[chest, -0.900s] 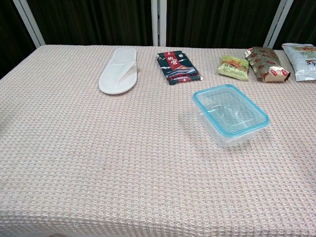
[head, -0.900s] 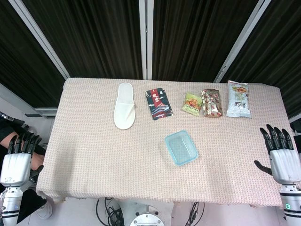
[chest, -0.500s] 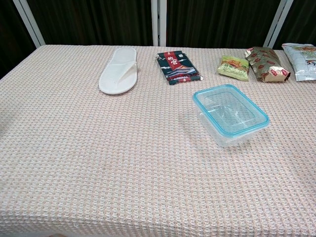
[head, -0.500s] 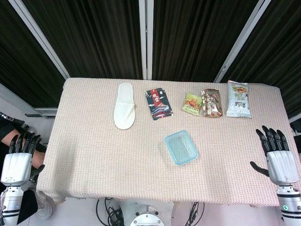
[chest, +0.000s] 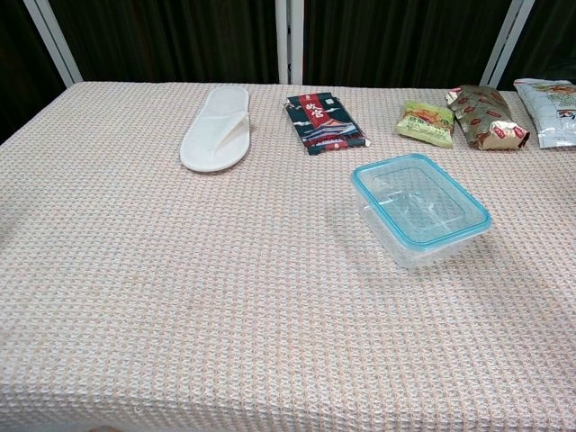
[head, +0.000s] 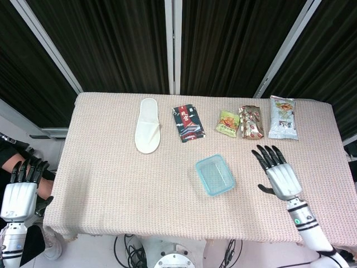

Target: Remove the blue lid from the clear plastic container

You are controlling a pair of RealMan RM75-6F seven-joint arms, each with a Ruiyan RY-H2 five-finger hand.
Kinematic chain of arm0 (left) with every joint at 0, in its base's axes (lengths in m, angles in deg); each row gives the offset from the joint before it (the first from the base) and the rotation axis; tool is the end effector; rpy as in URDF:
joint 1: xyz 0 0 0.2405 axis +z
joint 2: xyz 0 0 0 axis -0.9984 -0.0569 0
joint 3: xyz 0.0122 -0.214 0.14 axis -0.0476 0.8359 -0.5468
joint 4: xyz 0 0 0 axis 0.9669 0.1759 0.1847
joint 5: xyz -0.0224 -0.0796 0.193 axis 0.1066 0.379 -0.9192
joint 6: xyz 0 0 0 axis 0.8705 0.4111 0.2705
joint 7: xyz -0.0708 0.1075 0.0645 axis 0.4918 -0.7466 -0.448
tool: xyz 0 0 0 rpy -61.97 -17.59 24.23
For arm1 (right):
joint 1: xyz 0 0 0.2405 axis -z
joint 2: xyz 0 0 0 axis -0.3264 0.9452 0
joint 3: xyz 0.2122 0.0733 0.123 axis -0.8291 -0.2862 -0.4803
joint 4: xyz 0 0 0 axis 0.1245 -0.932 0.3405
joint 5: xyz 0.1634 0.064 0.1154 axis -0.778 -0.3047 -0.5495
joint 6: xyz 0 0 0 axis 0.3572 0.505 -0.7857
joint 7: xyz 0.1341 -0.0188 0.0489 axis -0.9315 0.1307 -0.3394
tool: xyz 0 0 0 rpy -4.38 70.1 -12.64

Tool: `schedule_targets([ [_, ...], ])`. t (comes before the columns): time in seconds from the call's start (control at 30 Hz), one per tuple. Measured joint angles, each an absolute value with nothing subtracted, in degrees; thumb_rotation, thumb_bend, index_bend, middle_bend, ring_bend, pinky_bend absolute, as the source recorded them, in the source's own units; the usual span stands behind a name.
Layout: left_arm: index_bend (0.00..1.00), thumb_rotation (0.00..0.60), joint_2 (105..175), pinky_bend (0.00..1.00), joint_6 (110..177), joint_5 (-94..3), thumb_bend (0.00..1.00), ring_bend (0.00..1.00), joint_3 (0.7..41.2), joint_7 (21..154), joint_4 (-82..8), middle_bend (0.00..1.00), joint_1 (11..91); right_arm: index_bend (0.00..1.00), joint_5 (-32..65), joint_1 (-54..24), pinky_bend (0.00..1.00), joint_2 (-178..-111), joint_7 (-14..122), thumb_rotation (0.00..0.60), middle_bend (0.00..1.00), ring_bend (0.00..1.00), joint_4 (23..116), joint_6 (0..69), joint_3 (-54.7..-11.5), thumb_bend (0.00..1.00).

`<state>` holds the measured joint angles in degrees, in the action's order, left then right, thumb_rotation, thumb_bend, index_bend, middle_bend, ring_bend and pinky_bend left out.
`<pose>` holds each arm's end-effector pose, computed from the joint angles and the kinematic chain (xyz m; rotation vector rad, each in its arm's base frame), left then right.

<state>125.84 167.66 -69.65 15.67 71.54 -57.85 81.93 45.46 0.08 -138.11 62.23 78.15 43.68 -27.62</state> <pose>-0.2993 0.1799 0.1386 -1.3986 -0.7390 -0.7857 -0.2599 -0.2564 0.0728 1.7300 -0.7464 0.9633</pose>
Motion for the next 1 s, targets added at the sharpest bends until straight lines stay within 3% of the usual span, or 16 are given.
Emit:
schedule_targets([
  [0.3, 0.12, 0.600, 125.26, 0.02, 168.64, -70.01, 0.00, 0.00, 15.13, 72.80, -58.07, 0.09, 83.01, 0.00, 47.91, -9.15, 0.00, -148.70, 63.26, 0.600, 0.00, 0.00, 69.09, 36.00, -28.29, 0.00],
  [0.7, 0.12, 0.600, 125.07, 0.02, 168.75, -70.42, 0.00, 0.00, 14.82, 73.88, -57.54, 0.09, 83.50, 0.00, 50.82, -17.24, 0.00, -162.33, 63.25, 0.600, 0.00, 0.00, 66.04, 32.20, -28.18, 0.00],
  [0.83, 0.12, 0.600, 124.72, 0.02, 168.45, -70.47, 0.00, 0.00, 14.97, 74.26, -57.47, 0.09, 83.33, 0.00, 50.12, -19.09, 0.00, -162.00, 61.98, 0.600, 0.00, 0.00, 69.43, 28.59, -28.00, 0.00],
  [1.0, 0.12, 0.600, 124.87, 0.02, 168.04, -70.44, 0.00, 0.00, 15.03, 74.46, -57.19, 0.09, 83.16, 0.00, 48.64, -20.09, 0.00, -154.27, 56.71, 0.600, 0.06, 0.00, 79.60, 25.77, -27.51, 0.05],
])
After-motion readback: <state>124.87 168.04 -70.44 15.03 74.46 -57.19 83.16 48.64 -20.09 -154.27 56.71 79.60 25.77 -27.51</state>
